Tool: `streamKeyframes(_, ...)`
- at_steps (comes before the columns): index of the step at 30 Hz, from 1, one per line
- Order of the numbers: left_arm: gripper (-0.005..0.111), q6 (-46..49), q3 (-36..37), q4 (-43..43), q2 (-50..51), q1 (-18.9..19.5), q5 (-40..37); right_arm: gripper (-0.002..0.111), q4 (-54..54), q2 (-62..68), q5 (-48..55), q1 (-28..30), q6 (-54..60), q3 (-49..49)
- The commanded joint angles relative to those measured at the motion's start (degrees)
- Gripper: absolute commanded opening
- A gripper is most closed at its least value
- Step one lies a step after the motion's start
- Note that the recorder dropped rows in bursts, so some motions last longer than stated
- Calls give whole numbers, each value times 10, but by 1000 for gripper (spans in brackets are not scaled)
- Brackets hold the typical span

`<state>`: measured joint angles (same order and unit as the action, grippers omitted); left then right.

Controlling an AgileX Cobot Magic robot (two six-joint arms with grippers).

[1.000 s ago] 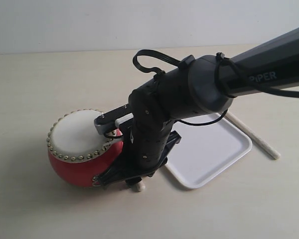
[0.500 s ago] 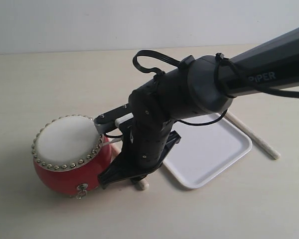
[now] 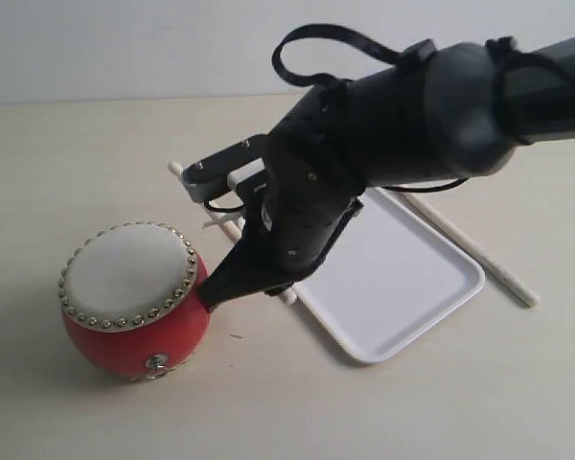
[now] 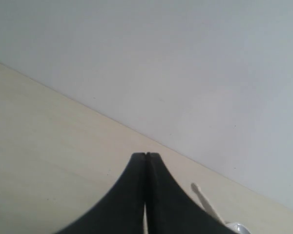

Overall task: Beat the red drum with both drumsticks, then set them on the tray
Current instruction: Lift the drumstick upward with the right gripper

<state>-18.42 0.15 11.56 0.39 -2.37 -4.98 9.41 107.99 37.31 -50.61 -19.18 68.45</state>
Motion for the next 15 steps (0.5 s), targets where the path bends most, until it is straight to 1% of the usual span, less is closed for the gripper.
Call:
streamKeyframes(1, 0, 0, -1, 34, -4, 1, 3, 0, 47, -59, 6, -1, -20, -2)
streamKeyframes(5, 0, 0, -1, 41, -4, 1, 0, 0, 98, -148, -2, -1, -41, -2)
streamKeyframes(9, 0, 0, -1, 54, -4, 1, -2, 0, 99, -221, -48, -1, -55, -2)
streamKeyframes(12, 0, 0, -1, 54, -4, -1, -14, 0, 58, -238, -104, -1, -44, -8)
streamKeyframes(15, 0, 2, -13, 65, -4, -14, -35, 0, -4, -246, -171, -1, -13, -43)
